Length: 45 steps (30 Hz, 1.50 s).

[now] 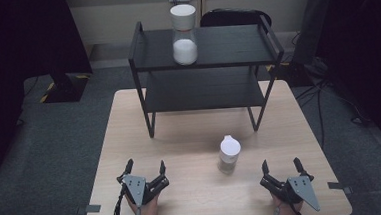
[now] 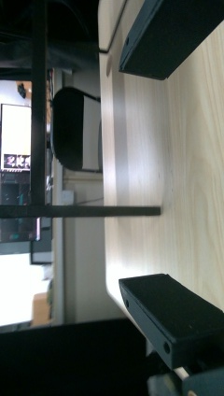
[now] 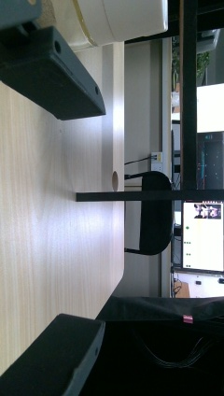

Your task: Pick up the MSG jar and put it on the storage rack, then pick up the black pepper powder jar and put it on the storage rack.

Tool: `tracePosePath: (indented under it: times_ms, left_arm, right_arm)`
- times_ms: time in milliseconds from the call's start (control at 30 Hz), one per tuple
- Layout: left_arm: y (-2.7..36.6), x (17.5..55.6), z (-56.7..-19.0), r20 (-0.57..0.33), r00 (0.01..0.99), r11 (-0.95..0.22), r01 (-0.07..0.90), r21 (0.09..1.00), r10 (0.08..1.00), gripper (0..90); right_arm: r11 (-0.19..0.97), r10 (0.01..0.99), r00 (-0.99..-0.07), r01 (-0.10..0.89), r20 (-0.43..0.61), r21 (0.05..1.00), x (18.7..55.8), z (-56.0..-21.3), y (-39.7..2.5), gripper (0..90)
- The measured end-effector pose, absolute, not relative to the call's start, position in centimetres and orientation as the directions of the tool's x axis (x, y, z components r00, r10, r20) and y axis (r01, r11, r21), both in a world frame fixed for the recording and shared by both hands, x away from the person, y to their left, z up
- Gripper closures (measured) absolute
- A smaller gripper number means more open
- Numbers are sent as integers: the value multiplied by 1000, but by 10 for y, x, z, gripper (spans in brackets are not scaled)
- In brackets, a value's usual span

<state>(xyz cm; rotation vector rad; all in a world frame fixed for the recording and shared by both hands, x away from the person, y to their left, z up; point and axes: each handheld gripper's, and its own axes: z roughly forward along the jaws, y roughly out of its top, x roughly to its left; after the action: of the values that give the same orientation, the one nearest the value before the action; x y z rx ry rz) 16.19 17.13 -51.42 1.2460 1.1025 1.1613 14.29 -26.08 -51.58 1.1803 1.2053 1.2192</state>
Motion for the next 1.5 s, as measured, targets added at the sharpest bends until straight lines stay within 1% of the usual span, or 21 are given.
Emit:
tracePosePath:
  times_ms: [100,133,200,633,1500]
  left_arm:
    - [171,162,-516,-3,95,5,-15,1000,995,0]
    - [171,162,-518,-7,94,9,-26,1000,996,0]
    - [171,163,-517,8,96,-6,-20,1000,995,0]
    - [167,163,-516,-3,69,4,-15,1000,998,0]
    - [167,163,-516,-2,72,3,-14,1000,997,11]
  right_arm:
    - [10,1000,-10,-22,-11,1000,143,-516,-261,0]
    - [10,1000,-10,-22,-11,1000,143,-516,-261,0]
    - [11,1000,-10,-22,-11,1000,143,-516,-261,0]
    - [10,1000,-4,-22,-10,1000,143,-516,-260,0]
    - [9,1000,-14,-19,-9,1000,143,-515,-261,0]
